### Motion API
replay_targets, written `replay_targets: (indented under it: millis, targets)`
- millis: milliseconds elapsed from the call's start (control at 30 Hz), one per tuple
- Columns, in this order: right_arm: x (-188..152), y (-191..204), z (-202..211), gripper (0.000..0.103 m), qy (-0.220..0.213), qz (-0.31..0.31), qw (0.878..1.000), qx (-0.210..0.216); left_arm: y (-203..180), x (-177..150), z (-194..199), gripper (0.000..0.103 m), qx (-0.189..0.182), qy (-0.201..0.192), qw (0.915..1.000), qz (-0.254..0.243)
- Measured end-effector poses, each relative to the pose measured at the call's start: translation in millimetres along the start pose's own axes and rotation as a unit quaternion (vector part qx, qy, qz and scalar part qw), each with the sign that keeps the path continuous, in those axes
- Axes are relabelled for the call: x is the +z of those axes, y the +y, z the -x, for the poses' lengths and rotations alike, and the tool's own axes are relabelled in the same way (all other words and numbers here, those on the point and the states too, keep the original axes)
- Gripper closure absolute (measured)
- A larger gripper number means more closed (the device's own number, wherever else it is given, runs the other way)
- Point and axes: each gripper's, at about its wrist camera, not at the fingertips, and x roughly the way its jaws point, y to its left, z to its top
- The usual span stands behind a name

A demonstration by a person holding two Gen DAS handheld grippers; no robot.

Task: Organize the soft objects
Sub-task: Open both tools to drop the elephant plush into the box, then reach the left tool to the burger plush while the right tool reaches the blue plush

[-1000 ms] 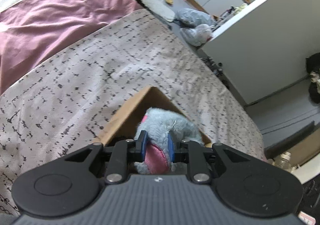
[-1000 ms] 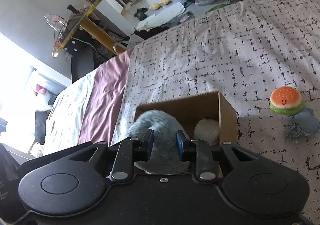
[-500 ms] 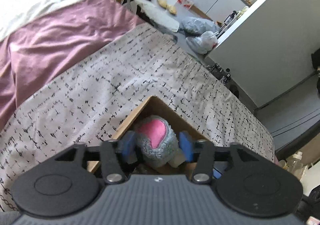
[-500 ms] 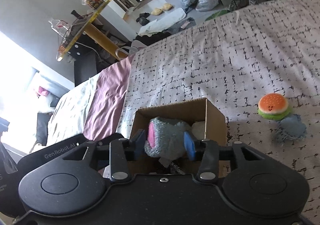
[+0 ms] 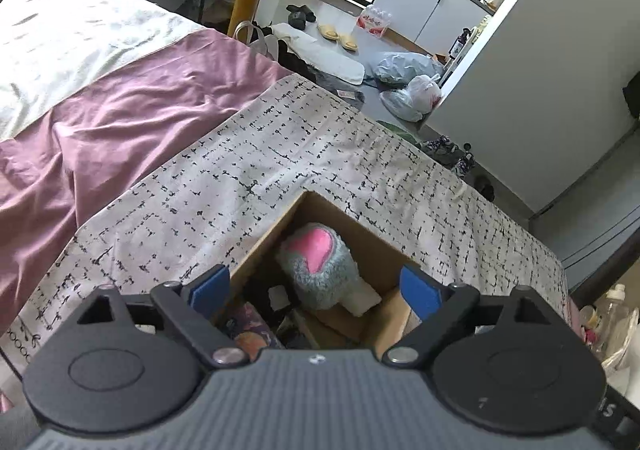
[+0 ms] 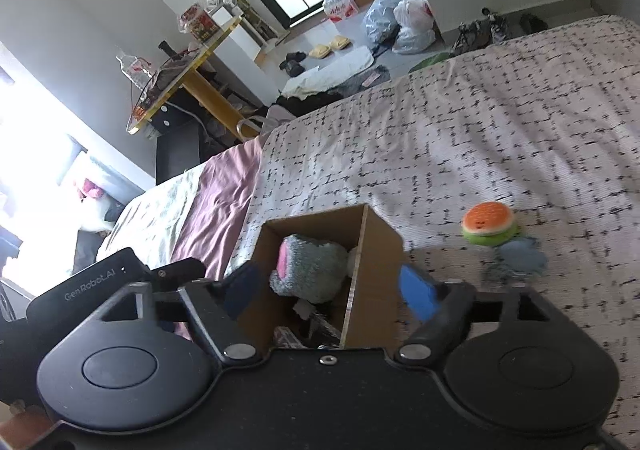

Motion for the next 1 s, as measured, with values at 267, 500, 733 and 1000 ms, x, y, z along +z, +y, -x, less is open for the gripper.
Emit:
replay_targets:
  millis: [267, 500, 733, 1000]
  targets:
    - [-6, -23, 26, 0.008, -0.015, 0.015, 1.0, 0.004, -24, -23, 15, 0.01, 0.013, -0.005, 0.9992, -0.037]
    - [-9, -46, 46, 0.002, -0.024, 0.029, 0.999, -0.006, -44, -40, 25, 0.003, 0.011, -0.019, 0.9977, -0.064]
    - [-9, -69, 61, 0.0, -0.029, 0.032, 0.999, -0.006, -67, -55, 28, 0.0, 0.004, -0.022, 0.9959, -0.087]
    - [-3, -90, 74, 0.0, -0.035, 0.036, 0.999, -0.007, -90, -67, 29, 0.0, -0.009, -0.023, 0.9949, -0.098]
